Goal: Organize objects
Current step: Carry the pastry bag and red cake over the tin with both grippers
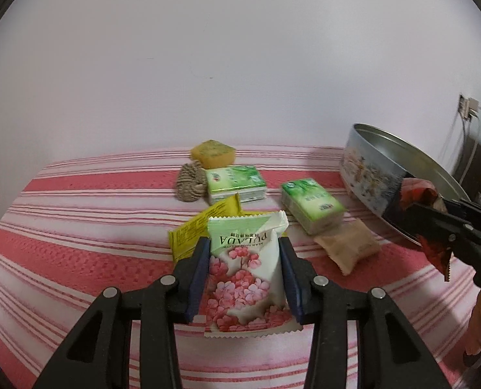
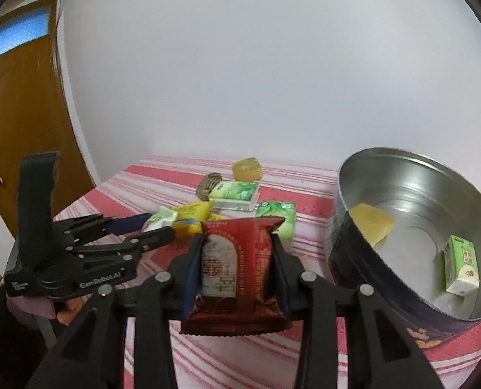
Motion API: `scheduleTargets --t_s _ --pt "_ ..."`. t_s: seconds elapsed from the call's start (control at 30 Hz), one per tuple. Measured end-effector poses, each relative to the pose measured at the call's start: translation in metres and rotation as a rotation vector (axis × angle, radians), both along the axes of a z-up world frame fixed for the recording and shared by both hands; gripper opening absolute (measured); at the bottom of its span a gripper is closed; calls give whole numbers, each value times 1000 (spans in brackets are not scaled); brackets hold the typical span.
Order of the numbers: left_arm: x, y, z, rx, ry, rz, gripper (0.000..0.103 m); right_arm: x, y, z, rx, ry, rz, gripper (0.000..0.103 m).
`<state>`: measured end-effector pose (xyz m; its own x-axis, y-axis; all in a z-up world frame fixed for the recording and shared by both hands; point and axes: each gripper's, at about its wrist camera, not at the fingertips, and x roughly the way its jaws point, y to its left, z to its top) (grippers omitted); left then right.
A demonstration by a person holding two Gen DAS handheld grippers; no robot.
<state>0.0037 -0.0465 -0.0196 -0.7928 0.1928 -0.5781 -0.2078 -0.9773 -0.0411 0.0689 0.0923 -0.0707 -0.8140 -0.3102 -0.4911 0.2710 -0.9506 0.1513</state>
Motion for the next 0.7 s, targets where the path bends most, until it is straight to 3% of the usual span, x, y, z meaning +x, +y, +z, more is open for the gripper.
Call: scheduleTargets --t_s 0.43,0.53,0.7 --pt "7 8 14 26 66 74 45 2 25 11 -62 53 -64 39" --pt "7 12 20 51 79 76 45 0 32 20 -54 92 -113 39" --pt "3 33 27 27 100 67 45 3 59 39 -38 148 -229 39"
